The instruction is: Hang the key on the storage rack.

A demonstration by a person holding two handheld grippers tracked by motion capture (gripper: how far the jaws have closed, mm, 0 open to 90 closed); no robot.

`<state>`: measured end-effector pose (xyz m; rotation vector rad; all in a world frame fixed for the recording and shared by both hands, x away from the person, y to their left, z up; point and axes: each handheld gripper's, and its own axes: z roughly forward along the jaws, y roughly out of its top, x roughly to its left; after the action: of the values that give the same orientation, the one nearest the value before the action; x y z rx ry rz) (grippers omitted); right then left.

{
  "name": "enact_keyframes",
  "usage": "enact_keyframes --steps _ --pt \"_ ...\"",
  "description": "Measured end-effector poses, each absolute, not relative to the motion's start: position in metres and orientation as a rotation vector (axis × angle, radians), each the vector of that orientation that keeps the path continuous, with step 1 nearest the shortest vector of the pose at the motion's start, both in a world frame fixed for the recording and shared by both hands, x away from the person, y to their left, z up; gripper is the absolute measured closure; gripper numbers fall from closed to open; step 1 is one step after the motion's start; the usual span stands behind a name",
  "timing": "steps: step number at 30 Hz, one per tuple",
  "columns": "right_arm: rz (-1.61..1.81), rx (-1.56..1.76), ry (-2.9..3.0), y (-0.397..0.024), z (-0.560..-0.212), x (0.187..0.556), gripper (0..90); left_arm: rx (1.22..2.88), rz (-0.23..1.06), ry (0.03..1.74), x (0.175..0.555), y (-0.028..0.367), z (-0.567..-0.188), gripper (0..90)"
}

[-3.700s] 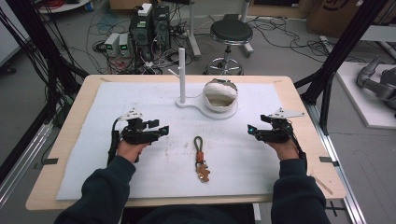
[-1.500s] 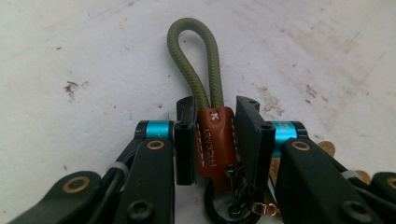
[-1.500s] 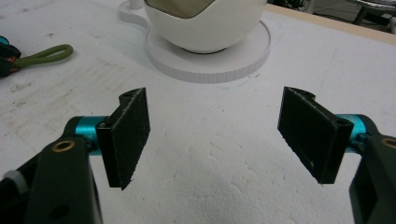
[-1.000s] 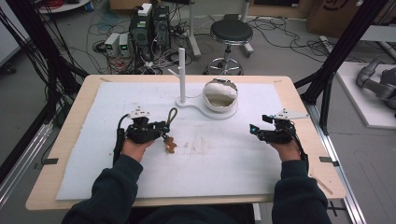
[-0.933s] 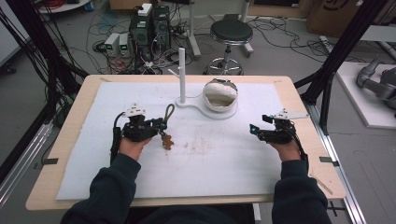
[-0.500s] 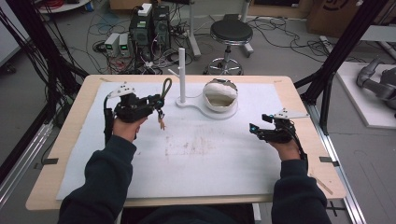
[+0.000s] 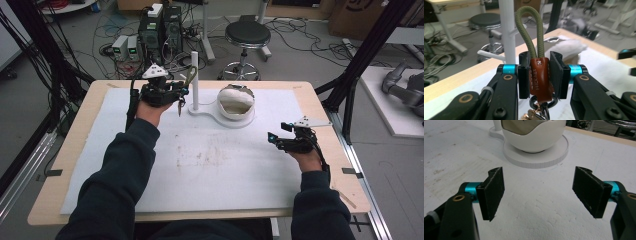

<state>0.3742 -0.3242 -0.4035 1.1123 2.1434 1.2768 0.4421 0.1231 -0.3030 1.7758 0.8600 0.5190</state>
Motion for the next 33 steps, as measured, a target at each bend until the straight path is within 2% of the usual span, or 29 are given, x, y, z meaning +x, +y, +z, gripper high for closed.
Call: enact_keyframes --steps 10,22,29,33 --pt "1.269 1.106 2.153 -0.325 -0.404 0.374 26.2 1.893 0.568 0.943 0.463 0.109 -0.322 70.3" --pt "1.262 1.101 2.161 -0.323 -0.405 0.374 26.2 1.858 0.552 0.938 0.465 0.105 -0.337 68.3" --pt "1.254 1.098 2.166 -0.323 -0.405 0.373 26.2 1.806 0.539 0.93 0.458 0.117 -0.349 59.2" --pt "1.252 1.092 2.166 -0.322 -0.405 0.373 26.2 1.781 0.536 0.951 0.452 0.13 -0.352 45.1"
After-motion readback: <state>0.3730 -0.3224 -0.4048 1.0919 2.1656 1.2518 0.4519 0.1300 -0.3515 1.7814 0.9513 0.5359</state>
